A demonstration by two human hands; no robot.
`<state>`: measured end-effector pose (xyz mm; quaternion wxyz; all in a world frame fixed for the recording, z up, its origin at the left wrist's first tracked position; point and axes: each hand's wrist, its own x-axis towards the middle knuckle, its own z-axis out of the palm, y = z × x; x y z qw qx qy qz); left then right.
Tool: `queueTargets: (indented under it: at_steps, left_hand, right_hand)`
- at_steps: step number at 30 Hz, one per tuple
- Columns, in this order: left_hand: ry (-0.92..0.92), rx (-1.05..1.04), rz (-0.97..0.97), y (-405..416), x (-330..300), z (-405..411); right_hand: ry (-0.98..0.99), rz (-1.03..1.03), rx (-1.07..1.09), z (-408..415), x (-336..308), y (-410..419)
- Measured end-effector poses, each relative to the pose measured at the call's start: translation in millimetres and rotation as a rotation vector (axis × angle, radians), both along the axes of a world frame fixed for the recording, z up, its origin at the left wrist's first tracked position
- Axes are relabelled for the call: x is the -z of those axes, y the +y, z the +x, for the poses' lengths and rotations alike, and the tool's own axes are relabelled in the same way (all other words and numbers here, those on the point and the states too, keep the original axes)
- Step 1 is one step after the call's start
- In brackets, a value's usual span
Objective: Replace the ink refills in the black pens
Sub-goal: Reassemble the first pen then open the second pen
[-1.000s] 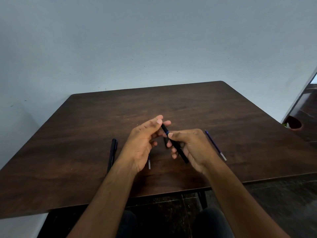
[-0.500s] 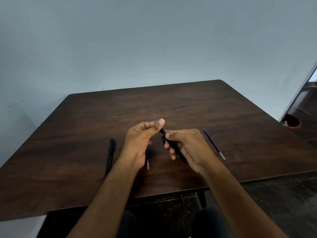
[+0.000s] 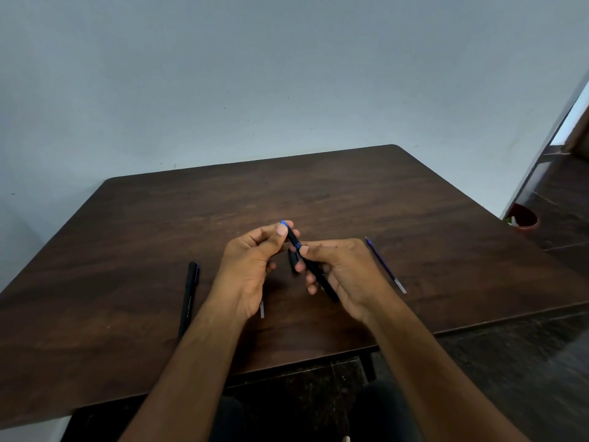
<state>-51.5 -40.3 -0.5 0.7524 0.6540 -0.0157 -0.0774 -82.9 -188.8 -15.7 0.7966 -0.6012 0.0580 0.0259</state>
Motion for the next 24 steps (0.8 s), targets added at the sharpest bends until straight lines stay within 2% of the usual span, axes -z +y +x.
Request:
queueTargets:
  at_steps: [5, 15, 24]
  left_hand:
    - [0.065, -0.064, -0.034, -1.6, 1.6, 1.6]
    - [0.025, -0.074, -0.045, -2.2, -0.1, 2.1]
    - [0.049, -0.167, -0.036, -3.3, -11.5, 1.5]
  right_hand:
    - [-0.002, -0.009, 0.003, -0.8, 1.4, -3.3]
    - [-0.018, 0.004, 0.020, -3.8, -1.6, -3.4]
    - [0.047, -0.104, 0.023, -7.0, -1.2, -8.1]
